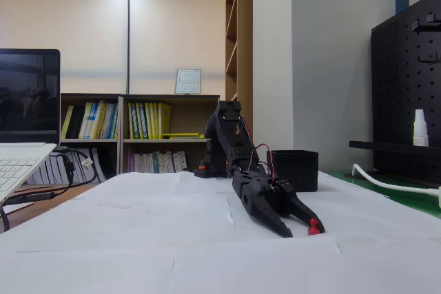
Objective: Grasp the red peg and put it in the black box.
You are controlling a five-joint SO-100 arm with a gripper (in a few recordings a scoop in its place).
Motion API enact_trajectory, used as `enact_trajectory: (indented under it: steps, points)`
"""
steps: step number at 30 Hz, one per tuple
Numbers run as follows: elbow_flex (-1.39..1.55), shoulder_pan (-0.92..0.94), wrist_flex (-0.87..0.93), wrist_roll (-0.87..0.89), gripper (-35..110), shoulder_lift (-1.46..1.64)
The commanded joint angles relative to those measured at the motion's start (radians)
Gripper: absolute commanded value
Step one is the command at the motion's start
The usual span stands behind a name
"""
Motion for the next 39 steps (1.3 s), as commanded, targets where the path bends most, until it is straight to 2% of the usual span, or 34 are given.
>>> enact_trajectory:
  steps: [1, 21, 29, 39]
  points:
    - [0.028, -0.051, -0.008, -0.005, 19, 0.002]
    - [0.095, -0.067, 0.0, 0.0, 10, 0.037]
    - [0.12, -0.061, 0.067, -0.057, 0, 0.04]
    - [0.112, -0.054, 0.071, -0.052, 0, 0.031]
